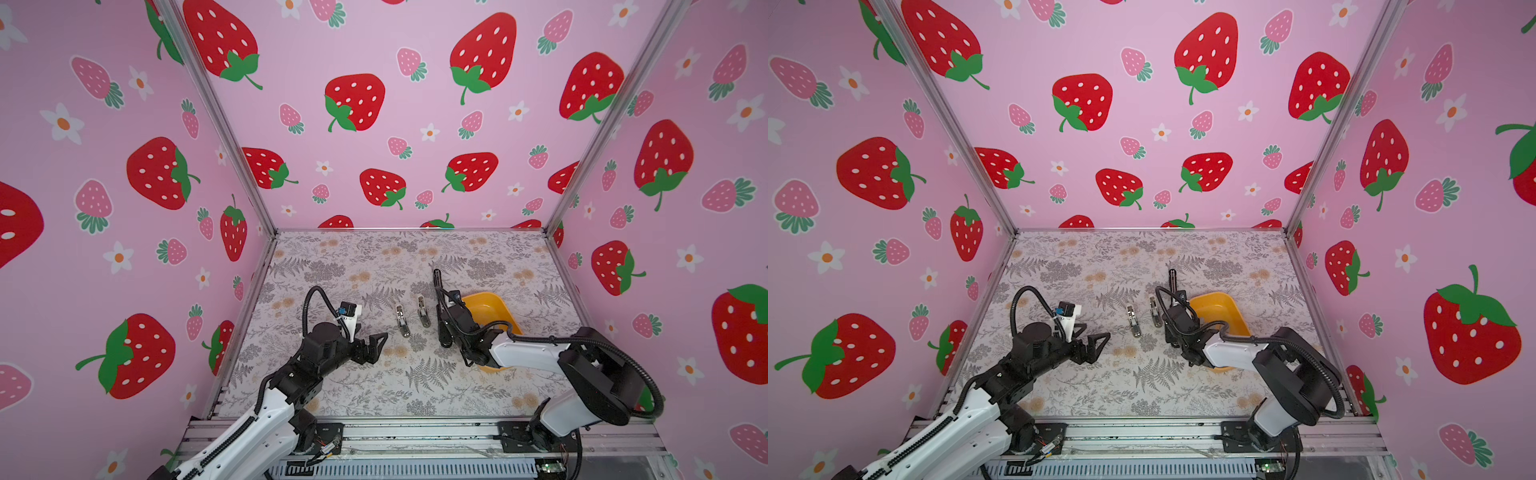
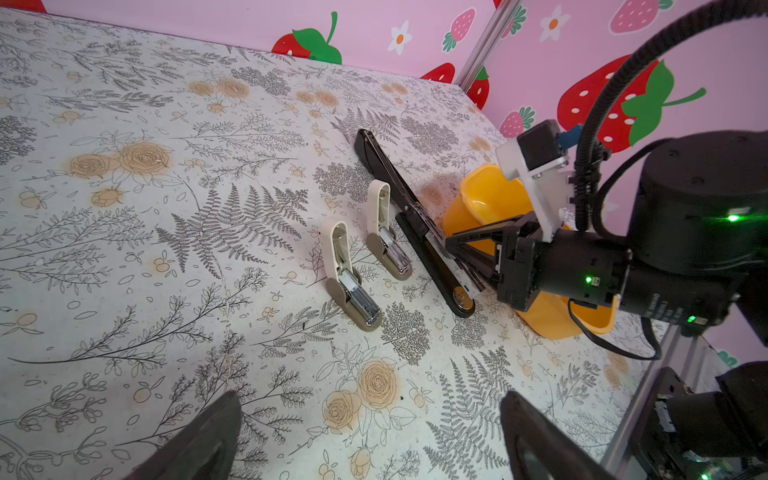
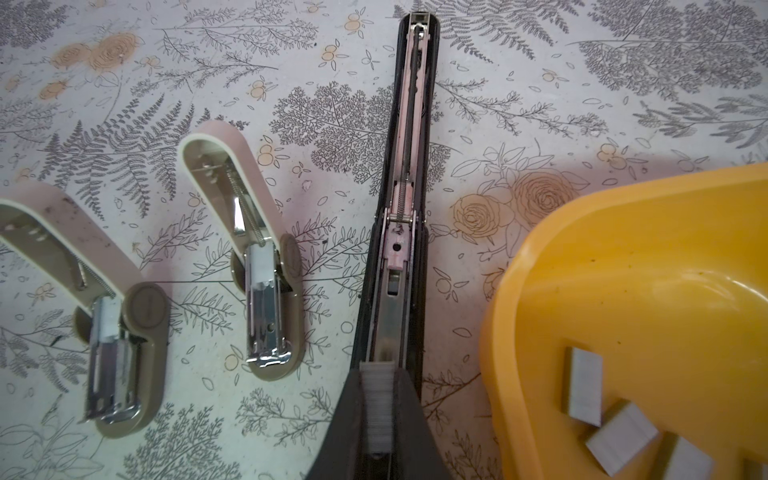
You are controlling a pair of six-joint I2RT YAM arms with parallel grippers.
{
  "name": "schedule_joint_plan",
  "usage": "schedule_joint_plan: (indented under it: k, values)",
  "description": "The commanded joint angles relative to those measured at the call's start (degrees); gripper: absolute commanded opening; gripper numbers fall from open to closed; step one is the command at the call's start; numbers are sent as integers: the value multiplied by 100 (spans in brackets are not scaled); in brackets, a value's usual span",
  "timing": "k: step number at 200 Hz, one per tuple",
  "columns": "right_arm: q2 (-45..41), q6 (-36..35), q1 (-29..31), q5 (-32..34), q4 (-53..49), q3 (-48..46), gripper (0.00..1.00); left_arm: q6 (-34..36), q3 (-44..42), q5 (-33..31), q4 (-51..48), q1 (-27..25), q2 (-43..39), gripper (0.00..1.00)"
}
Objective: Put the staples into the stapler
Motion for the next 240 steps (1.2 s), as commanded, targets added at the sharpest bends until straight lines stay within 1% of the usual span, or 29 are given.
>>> schedule_joint_plan:
  k: [1,88,92,103,120,126,148,203,240]
  values:
    - [83,102,-22,29,-123,-149,1,66,280,-77,-33,-30,-4,98]
    - [144,131,-24,14,-139,-184,0,76,305,-71,-33,-46,42,98]
    - [151,134,-22,14,-137,-180,0,79,305,-212,-32,-52,45,98]
    - [166,134,-21,19,-141,-169,0,80,305,-232,-30,-53,53,98]
    - [202,134,-26,36,-150,-162,8,74,305,-245,-41,-53,48,98]
    - [198,129,-24,45,-158,-155,9,79,305,-230,-41,-57,60,98]
    - [188,143,-29,87,-185,-156,9,74,311,-231,-41,-58,57,98]
    - [97,186,-19,309,-380,-118,5,87,329,-240,-38,-70,83,98]
    - [107,179,-8,297,-409,-120,5,102,340,-239,-51,-75,106,98]
